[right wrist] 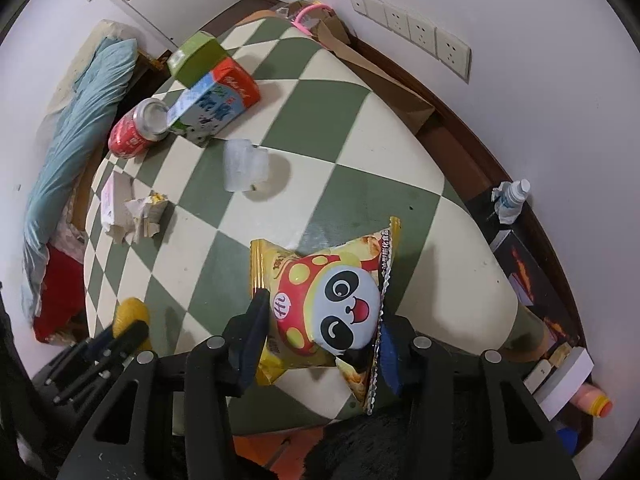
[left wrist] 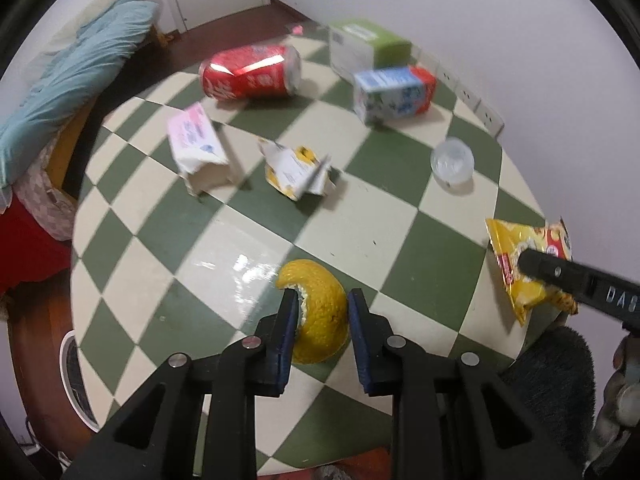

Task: Collect trash
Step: 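Carry the peel and snack bag over the bin and release both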

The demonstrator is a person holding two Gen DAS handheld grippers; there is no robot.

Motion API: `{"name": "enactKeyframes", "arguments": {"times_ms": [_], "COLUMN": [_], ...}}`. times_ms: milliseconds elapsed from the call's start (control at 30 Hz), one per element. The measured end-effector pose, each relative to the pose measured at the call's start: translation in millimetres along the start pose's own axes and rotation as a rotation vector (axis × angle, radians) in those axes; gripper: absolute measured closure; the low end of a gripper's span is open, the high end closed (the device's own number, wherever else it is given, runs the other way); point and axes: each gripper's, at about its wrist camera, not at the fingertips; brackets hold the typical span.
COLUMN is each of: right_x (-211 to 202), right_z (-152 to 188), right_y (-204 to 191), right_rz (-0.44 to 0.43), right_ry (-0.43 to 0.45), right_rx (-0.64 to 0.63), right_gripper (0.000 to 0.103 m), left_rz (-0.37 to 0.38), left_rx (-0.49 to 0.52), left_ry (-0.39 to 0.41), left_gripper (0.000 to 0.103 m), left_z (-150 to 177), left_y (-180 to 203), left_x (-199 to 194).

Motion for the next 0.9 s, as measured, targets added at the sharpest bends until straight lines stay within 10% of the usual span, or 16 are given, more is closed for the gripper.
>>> {"name": "enactKeyframes", "arguments": {"times_ms": [367,900], "right_x": [-39.8,-38.2], "right_z": [7.3,51.7], "right_y": [-73.5,-305.6], "right_rz": [-0.086,-0.333], "right_ry": [0.064,0.015], "right_rx": [-0.108,-0.392], "right_gripper": [0.053,0.053], "left_rz": [-0.031,-0.177], "left_rx": [-0.136,-0.428], "left_ry": [0.141,0.231], "left_gripper": [0.081,0.081], "left_z": [-13.0,52.9], "left_y": [-77.1,-288.3], "left_x": [-73.8,-143.0]}}
Point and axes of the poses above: each gripper's, at about its wrist camera, not at the fingertips, and x roughly the way its jaws point, y to its right, z to its underside, and after that the axes turned 5 degrees about -z, right-handed
